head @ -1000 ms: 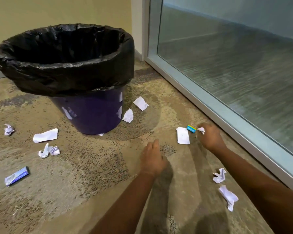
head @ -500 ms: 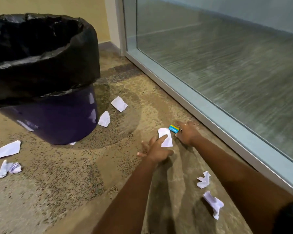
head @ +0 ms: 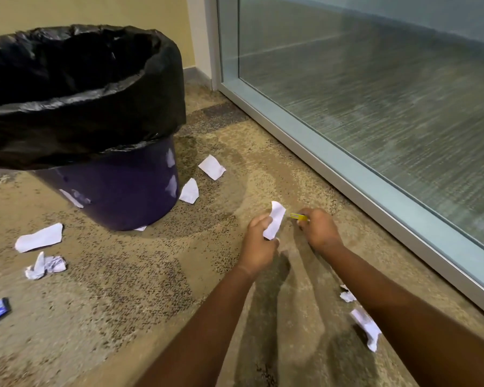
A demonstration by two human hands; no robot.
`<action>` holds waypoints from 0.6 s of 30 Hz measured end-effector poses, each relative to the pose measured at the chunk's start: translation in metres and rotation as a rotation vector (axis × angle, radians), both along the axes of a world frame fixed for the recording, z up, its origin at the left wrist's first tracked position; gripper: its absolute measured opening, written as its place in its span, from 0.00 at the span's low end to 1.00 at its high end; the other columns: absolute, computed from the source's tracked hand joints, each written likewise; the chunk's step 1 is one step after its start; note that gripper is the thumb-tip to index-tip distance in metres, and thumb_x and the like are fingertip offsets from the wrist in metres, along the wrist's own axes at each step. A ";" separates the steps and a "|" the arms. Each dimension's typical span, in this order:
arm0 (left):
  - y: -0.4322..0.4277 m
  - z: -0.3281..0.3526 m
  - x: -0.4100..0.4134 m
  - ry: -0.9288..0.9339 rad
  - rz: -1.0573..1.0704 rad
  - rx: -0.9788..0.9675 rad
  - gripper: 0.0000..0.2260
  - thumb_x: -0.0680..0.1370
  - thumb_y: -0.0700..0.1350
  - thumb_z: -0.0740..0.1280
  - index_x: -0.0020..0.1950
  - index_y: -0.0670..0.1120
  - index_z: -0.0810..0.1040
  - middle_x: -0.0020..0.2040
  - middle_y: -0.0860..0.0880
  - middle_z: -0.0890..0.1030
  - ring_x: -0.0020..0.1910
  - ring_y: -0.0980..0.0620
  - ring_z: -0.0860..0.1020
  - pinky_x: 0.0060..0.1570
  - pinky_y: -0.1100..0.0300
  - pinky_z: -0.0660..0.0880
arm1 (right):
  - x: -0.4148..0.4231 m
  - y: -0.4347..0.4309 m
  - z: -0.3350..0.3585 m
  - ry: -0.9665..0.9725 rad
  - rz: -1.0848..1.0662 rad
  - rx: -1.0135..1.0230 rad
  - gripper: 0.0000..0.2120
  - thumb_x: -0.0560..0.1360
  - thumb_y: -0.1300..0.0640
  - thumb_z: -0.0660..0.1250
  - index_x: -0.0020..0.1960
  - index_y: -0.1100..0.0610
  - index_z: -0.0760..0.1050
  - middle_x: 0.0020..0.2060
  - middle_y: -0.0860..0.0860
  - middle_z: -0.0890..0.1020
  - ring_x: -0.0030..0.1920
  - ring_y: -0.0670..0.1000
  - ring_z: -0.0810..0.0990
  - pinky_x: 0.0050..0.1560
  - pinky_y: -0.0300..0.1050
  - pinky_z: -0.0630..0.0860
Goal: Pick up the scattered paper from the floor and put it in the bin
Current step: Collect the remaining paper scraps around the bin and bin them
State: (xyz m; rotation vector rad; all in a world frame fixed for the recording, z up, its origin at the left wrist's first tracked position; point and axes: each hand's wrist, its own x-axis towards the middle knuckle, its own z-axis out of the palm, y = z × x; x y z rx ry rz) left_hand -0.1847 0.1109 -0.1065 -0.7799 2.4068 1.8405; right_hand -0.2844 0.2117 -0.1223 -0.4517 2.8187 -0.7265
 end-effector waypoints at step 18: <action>-0.126 0.227 0.091 0.573 0.622 -1.009 0.29 0.76 0.32 0.56 0.76 0.38 0.53 0.78 0.42 0.52 0.76 0.46 0.55 0.72 0.64 0.49 | 0.106 -0.198 0.256 0.554 0.335 -0.840 0.14 0.75 0.64 0.62 0.60 0.62 0.76 0.53 0.59 0.78 0.52 0.53 0.77 0.42 0.32 0.65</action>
